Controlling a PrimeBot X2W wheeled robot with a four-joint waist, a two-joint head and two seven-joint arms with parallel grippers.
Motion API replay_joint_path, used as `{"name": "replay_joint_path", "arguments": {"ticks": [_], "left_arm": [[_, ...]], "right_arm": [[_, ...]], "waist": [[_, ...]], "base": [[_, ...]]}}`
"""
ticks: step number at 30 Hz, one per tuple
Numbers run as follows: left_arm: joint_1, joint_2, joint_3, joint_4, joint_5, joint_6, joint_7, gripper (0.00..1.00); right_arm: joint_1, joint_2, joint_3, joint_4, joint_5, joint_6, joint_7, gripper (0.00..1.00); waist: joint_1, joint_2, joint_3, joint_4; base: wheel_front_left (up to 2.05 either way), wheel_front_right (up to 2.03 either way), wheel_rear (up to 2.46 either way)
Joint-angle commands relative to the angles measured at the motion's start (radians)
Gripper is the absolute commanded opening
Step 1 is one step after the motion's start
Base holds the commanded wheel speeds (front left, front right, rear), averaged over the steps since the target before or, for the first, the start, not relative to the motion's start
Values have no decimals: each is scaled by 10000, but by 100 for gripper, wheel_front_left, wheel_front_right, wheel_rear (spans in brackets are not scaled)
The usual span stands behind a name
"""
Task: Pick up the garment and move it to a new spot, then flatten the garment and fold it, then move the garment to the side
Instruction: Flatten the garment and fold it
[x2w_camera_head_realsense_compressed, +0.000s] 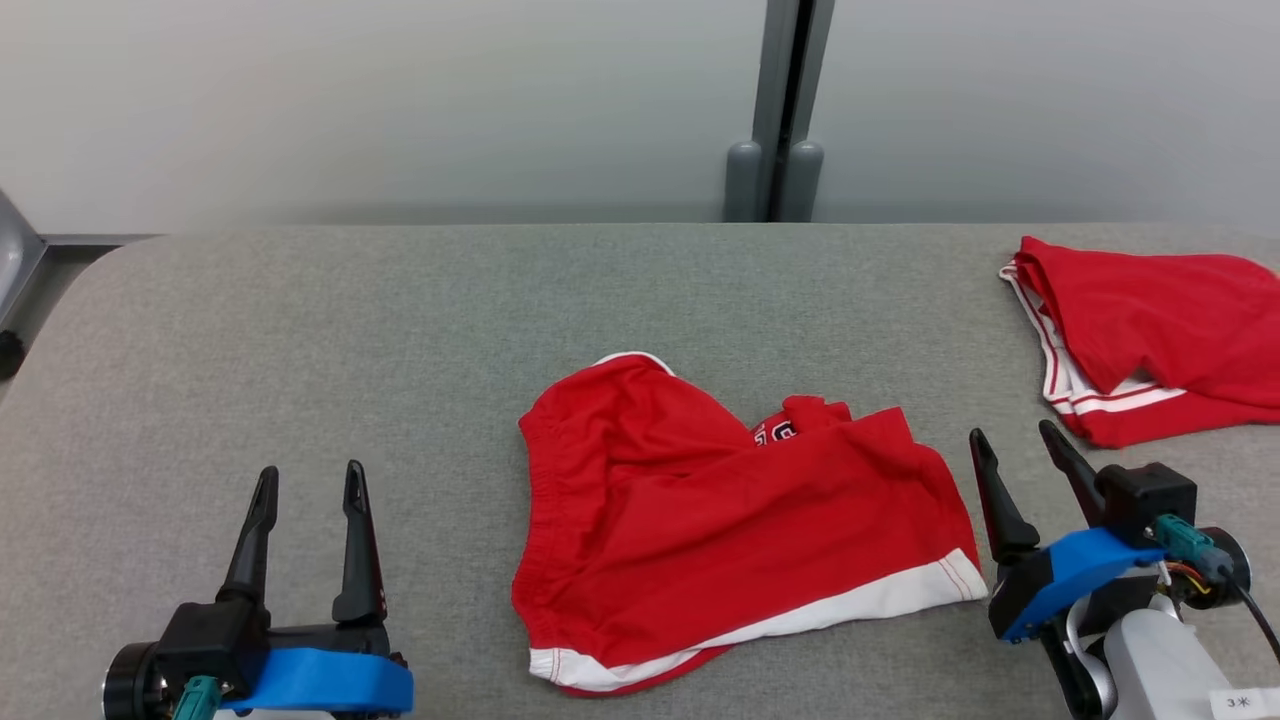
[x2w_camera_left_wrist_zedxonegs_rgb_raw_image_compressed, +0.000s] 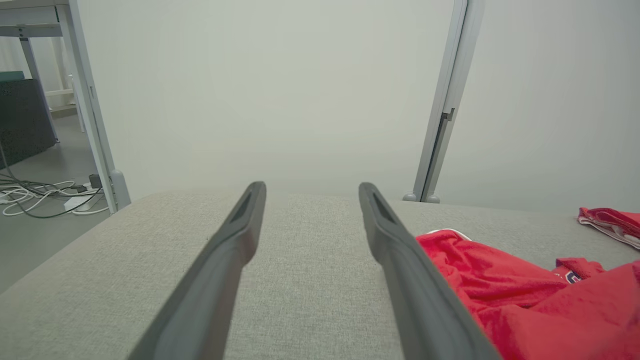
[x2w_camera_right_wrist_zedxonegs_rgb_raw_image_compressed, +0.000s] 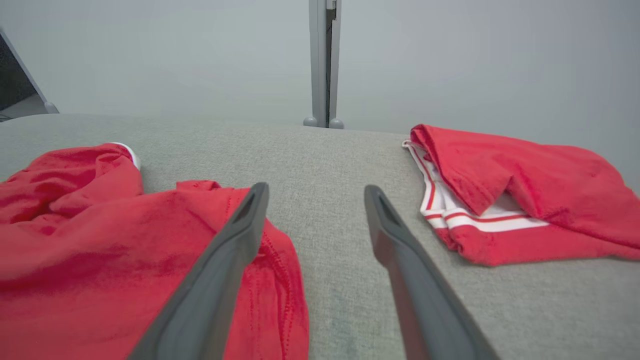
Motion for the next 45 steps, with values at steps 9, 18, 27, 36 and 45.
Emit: {"name": "replay_joint_path", "arguments": {"ticks": [9,18,27,36,45], "left_arm": [[275,-13,99,113,125,-51,-42,100],[511,58,105,263,287,1,-42,100],[567,84,-22,387,367,100,-42,100],[435,151,-117,543,270,106,-44,100],[157,117,-1244,1057,307,-327,26,100]], "right_arm": [[1738,468,-869,-2496,-287,2,-38,100],[3414,1000,-1304,-4842,-593,2,707,100],[4207,1202,-1114,-5888,-703,2,1392,100],[4322,1228,-1023,-5949,-610,2,1620,100],[3811,1059,-823,-4907,-862,2,1721,100]], "waist": [[0,0,-432,-520],[0,0,-587,-491],[0,0,-654,-319],[0,0,-659,-245],[0,0,-418,-165]], "base": [[0,0,0],[0,0,0],[0,0,0],[0,0,0],[0,0,0]]}}
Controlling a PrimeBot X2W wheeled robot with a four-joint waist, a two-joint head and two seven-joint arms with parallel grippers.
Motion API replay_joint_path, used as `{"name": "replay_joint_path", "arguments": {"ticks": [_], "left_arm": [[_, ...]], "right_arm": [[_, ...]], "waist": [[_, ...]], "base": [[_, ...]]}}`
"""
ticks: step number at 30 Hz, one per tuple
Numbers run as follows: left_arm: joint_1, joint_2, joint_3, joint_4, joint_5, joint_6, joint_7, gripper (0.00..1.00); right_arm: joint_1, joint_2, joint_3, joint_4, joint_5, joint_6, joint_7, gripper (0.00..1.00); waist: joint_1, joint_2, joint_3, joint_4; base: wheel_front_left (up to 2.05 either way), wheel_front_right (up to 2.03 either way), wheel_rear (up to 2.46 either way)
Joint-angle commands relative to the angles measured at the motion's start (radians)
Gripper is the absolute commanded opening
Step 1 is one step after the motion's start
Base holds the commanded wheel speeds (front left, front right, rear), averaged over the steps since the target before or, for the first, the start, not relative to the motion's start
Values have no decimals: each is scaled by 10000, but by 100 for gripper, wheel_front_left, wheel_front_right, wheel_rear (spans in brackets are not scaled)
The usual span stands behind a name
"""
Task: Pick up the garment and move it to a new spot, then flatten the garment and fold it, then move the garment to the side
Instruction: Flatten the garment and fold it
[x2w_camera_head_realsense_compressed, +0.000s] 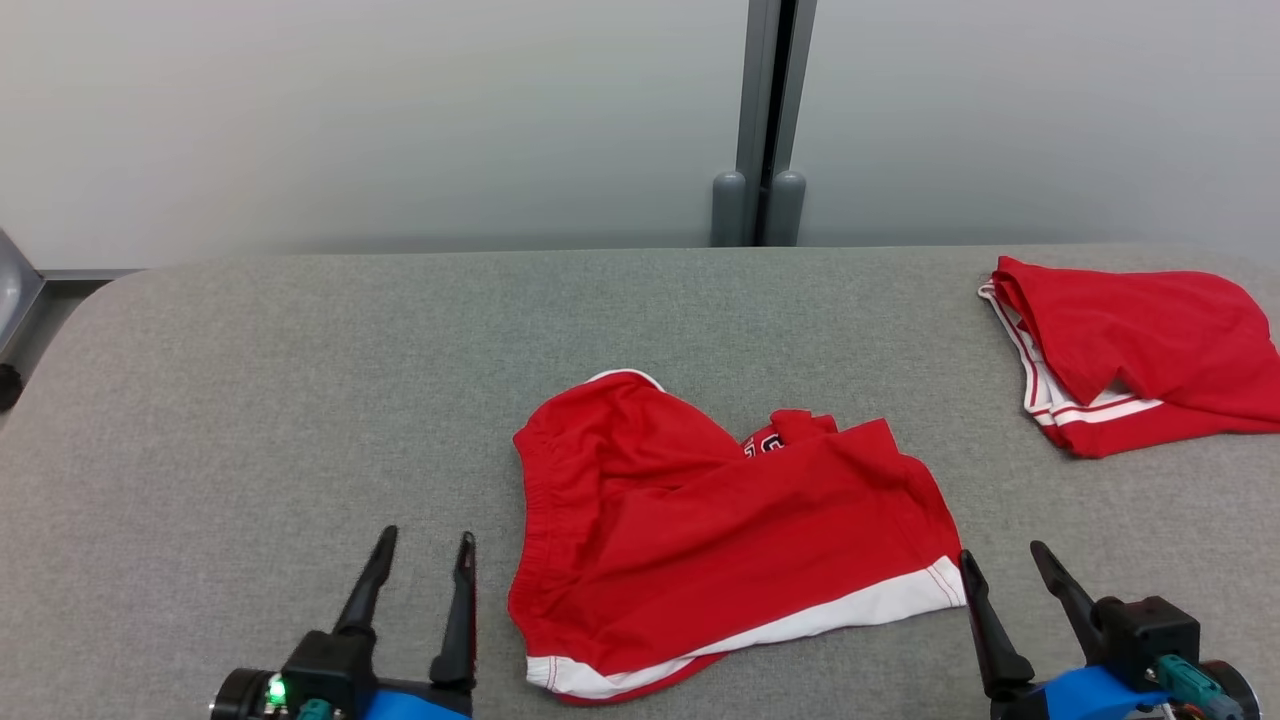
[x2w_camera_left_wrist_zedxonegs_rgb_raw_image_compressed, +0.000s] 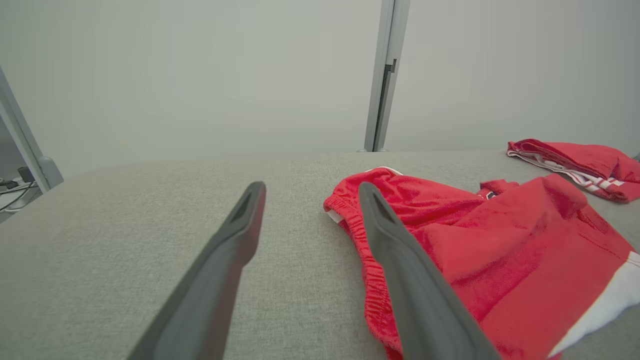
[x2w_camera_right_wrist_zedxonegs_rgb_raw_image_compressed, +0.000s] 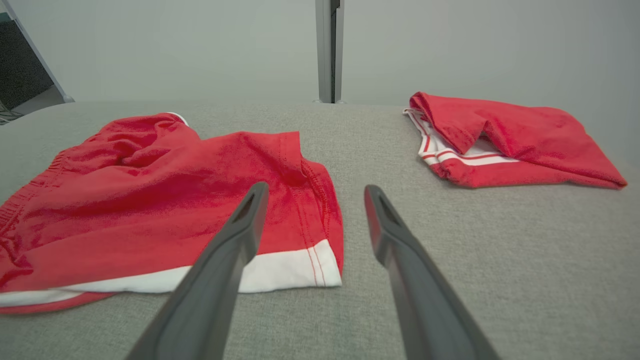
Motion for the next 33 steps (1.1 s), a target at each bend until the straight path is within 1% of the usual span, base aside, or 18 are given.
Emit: {"name": "replay_joint_path", "arguments": {"ticks": [1,4,9,14,18,23,33], "left_arm": [[-193,20,-132,81,16,-44,19,100],[-230,70,-728,413,33,-171,104,100],[-337,255,-1606,979,-114,-259,278,100],[-403,509,-2304,1503,-329,-286,499,100],[-428,598,-2859,1774,-624,-293,535,100],[-614,754,-3397,2020,-957,-270,579,100],[-973,753,-4186,2380,-1325,-270,547,100]], "right_arm": [[-178,-85,34,109,-62,2,-66,100],[-380,-191,176,680,-96,2,-126,100],[-822,-323,385,1610,5,2,-305,100],[-1295,-428,612,2519,47,2,-497,100],[-1649,-469,757,3168,109,2,-628,100],[-2101,-564,991,3976,191,2,-818,100],[-2833,-760,1222,5554,426,0,-922,100]], "waist": [[1,0,57,33],[1,0,176,69],[1,0,397,121],[1,0,609,139],[1,0,759,168],[1,0,886,228],[1,0,1007,325]], "base": [[0,0,0],[0,0,0],[0,0,0],[0,0,0],[0,0,0],[0,0,0],[0,0,0]]}}
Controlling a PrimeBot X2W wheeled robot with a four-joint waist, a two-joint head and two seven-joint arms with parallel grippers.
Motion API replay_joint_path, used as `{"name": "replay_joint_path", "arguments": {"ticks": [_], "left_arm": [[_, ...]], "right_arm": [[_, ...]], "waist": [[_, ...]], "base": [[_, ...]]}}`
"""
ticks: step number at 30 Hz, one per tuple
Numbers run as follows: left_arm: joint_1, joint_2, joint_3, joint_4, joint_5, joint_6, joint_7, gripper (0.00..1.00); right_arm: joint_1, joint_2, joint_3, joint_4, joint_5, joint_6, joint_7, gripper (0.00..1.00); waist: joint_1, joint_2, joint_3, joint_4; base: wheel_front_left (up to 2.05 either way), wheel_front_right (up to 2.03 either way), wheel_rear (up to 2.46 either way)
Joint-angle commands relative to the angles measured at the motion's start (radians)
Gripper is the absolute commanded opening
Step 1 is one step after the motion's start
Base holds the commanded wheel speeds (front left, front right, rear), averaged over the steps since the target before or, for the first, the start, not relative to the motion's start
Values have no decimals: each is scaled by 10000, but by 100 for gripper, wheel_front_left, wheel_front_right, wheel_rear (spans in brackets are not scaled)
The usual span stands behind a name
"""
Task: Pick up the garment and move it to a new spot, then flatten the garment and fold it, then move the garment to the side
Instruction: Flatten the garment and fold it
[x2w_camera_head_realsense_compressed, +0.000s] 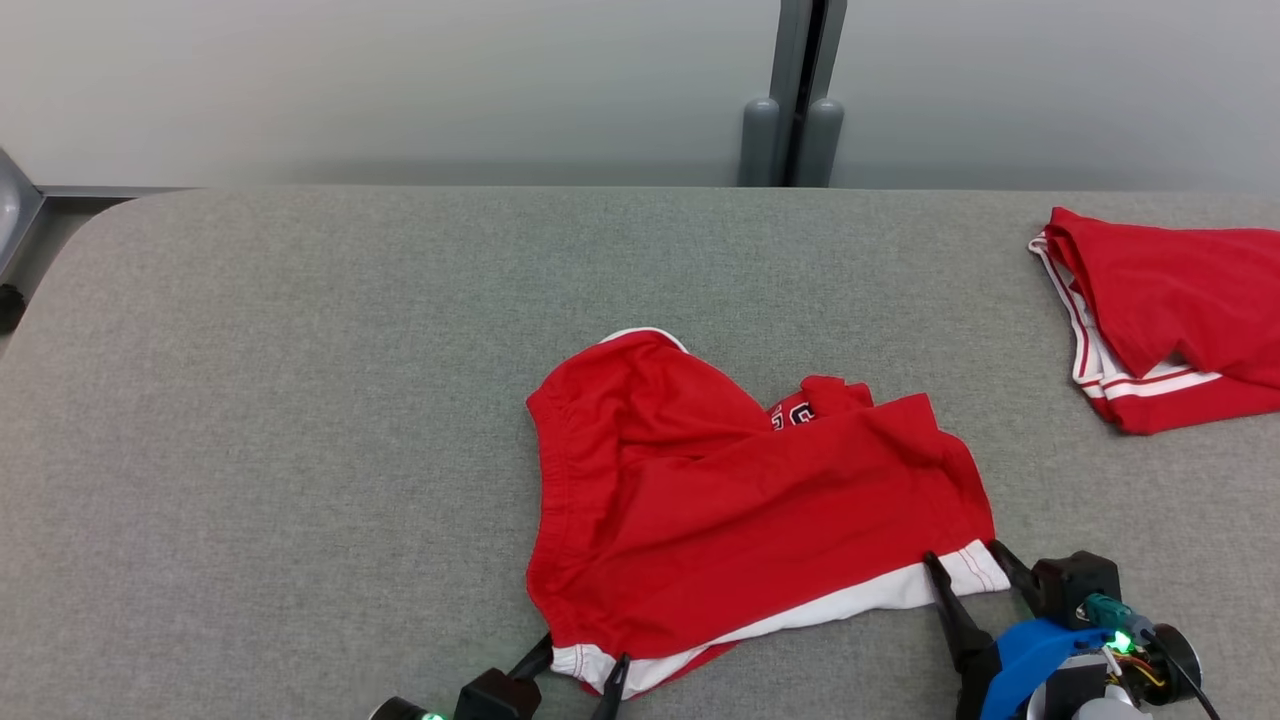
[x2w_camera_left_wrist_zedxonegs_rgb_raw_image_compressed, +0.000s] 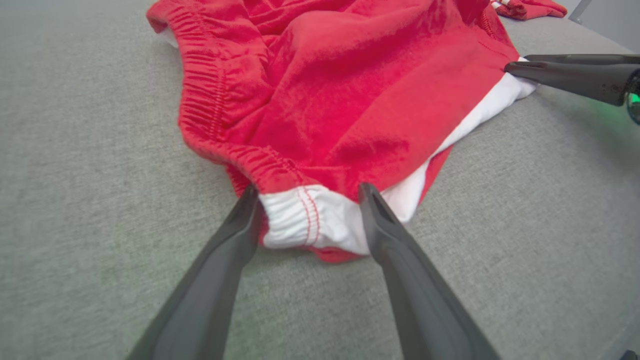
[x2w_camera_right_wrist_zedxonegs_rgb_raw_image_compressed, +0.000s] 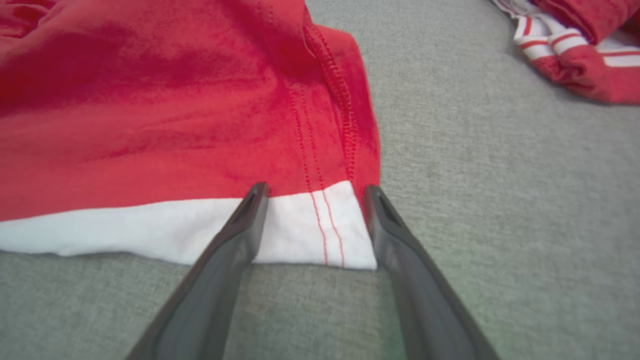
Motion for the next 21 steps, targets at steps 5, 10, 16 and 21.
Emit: {"name": "replay_joint_path", "arguments": {"ticks": [5,10,16,21], "left_arm": [[-301,7,-245,177,-230,-12,-98,100],[-446,-12,-326,260,-478,-12,-164,0],[-475,-28,-312,59,-727,-13,-340,0],[-549,97,-161,-457,-886,26,-430,0]], "right_arm": [[-180,34,321,694,169,1,-136,35],[-110,49,600,615,425,0,-476,0],[335,-39,850,-292,709,0,-783,0],[703,-145,837,-1311,786,0,-825,0]], "waist": [[-1,0,35,21],[-1,0,52,16],[-1,0,-77,-44],[-1,0,-126,-150]], "base": [[0,0,0],[0,0,0],[0,0,0],[0,0,0]]}}
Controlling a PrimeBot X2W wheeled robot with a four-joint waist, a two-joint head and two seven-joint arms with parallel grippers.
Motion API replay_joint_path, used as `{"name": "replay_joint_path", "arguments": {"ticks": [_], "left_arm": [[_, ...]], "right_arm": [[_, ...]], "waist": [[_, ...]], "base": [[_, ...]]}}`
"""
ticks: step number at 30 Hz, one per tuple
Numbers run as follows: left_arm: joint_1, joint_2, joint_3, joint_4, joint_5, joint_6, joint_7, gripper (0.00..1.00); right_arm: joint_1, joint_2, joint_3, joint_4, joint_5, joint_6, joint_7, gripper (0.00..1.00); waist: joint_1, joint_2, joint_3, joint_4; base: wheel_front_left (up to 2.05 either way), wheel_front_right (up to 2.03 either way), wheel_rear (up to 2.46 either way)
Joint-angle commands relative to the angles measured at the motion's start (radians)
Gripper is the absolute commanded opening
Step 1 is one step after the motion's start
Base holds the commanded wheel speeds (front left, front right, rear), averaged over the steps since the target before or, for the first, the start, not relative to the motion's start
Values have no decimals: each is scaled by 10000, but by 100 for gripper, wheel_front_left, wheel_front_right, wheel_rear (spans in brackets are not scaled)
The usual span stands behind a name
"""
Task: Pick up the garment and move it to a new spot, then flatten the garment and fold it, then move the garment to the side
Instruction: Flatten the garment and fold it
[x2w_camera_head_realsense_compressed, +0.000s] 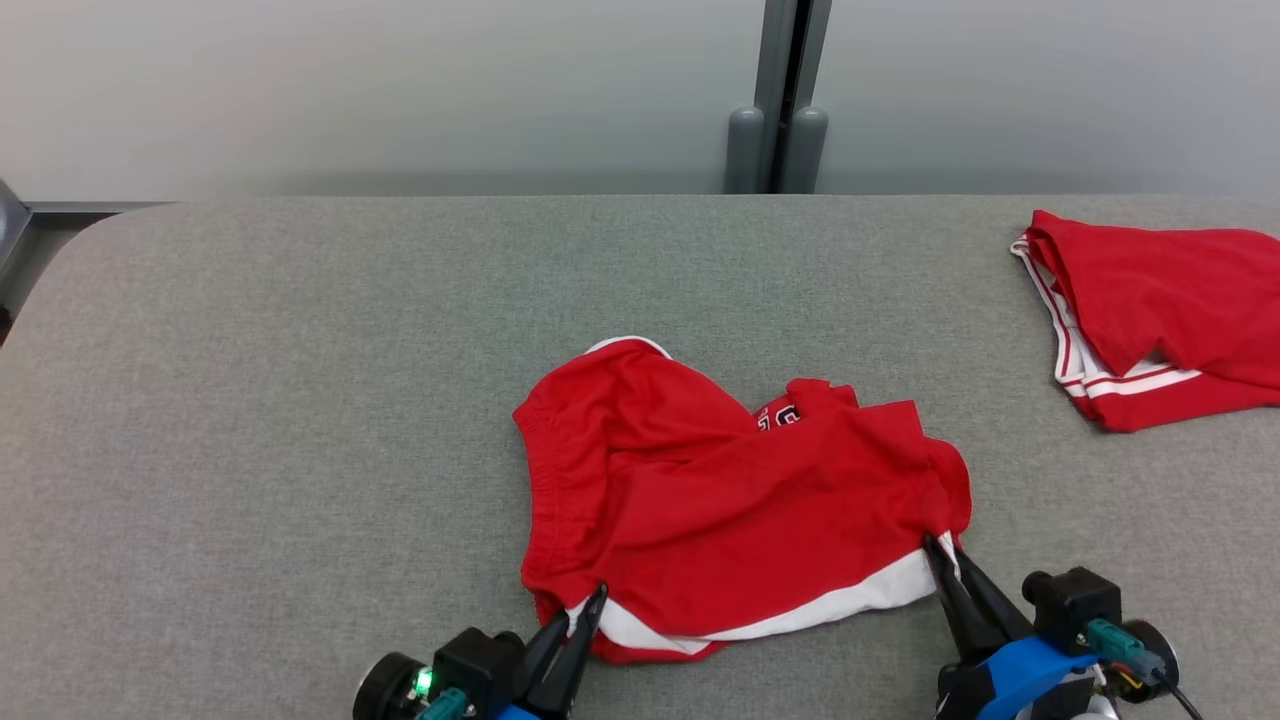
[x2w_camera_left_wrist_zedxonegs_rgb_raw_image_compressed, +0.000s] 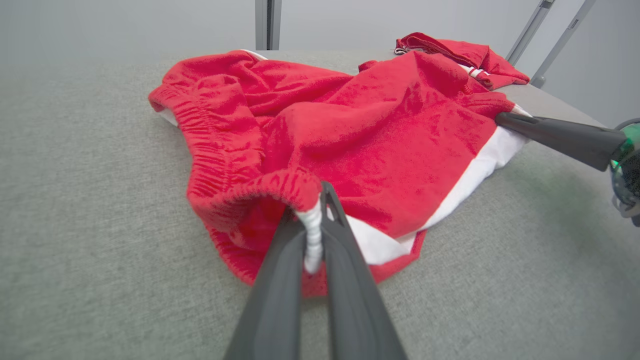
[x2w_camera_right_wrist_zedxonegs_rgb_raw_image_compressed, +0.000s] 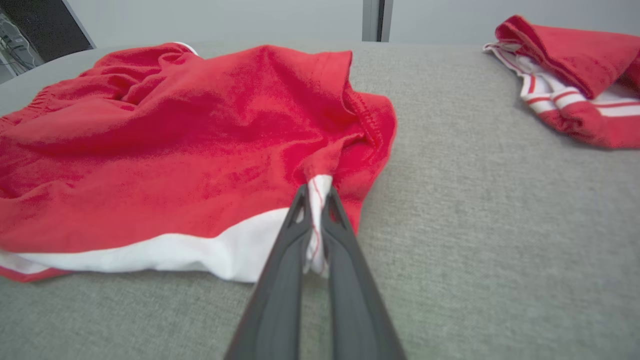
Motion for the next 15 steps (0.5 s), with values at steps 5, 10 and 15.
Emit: {"name": "replay_joint_path", "arguments": {"ticks": [5,10,15], "left_arm": [[-496,230,286,-705,-158,66,28,0],[-1488,453,635,-1353,-243,58,295,0],[-3241,681,995,-1625,-351,25,648,0]], "right_arm": [[-102,-124,-103,-1112,118,2,54,0],[-915,-239,-247,-2149,182,2,383,0],[-2549,-276,-337,-2544,162,2,728,0]], "waist": [[0,0,59,-154],[0,0,404,-255],[0,0,1078,-282]], "base": [[0,0,0],[0,0,0],[0,0,0]]}}
